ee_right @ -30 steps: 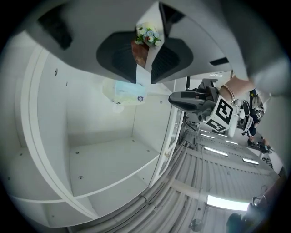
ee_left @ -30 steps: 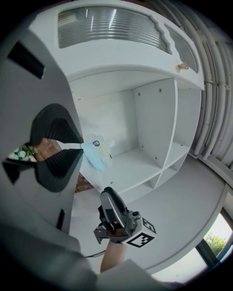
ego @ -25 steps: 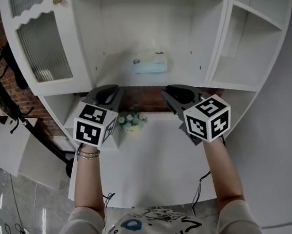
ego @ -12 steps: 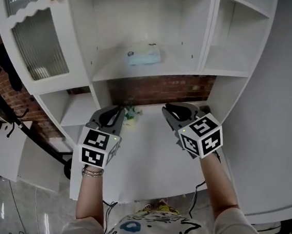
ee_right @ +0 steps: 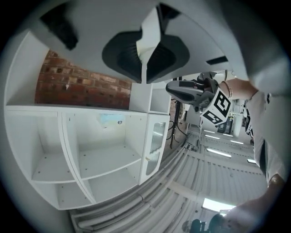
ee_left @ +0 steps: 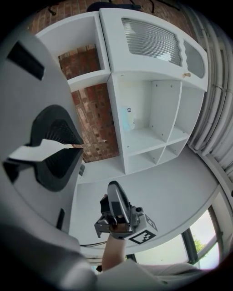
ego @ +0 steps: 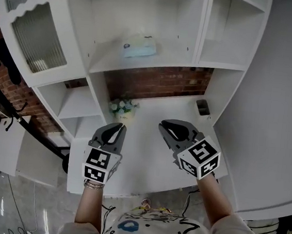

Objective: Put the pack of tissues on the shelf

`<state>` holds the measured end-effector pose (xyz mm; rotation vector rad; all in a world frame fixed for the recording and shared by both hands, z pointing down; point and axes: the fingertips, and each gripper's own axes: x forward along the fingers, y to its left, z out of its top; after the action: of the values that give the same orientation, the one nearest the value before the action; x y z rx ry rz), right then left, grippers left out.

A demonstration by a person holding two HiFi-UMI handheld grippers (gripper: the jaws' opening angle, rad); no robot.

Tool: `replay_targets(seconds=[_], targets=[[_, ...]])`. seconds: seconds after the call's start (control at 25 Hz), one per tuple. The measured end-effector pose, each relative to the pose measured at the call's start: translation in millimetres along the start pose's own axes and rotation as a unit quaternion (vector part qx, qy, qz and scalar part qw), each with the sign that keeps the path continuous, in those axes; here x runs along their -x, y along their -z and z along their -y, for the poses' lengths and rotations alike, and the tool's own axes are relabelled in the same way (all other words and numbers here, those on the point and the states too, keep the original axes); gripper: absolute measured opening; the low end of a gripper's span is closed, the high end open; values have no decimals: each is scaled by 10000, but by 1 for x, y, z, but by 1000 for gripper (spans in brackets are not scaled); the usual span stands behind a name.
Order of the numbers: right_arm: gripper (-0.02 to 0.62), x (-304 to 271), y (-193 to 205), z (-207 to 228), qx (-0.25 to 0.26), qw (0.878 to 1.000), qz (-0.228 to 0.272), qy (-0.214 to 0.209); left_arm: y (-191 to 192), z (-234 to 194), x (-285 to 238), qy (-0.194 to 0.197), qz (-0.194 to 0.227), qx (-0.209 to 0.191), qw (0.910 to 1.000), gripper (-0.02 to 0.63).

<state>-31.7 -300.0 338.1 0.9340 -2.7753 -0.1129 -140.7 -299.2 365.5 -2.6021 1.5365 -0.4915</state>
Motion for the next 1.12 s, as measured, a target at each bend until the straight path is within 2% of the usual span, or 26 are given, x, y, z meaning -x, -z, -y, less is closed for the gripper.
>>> replay_targets(seconds=[0.12, 0.2, 0.32, 0.52, 0.68, 0.8, 1.12], targets=[[49, 19, 11, -14, -137, 9998, 32, -146, 0, 28, 13, 222, 141, 59, 9996, 32], [49, 30, 17, -26, -371, 9986, 143, -349, 1, 45, 21, 279, 179, 91, 9994, 31], [49, 51, 27, -42, -447, 9977, 151, -480, 2, 74, 33, 381, 233, 136, 9989, 29], [49, 90, 45, -63, -1038, 9920, 271, -665, 7, 125, 57, 524, 370, 99, 9979, 29], [40, 110, 52, -73, -787, 9954, 252, -481, 11, 146, 73, 471, 431, 296, 9975, 26], [37, 123, 55, -85, -839, 9947, 284, -524, 16, 160, 85, 445, 379, 397, 9975, 26], [26, 156, 58, -122, -353, 9976, 222, -555, 20, 202, 115, 564, 428, 641, 9954, 24]])
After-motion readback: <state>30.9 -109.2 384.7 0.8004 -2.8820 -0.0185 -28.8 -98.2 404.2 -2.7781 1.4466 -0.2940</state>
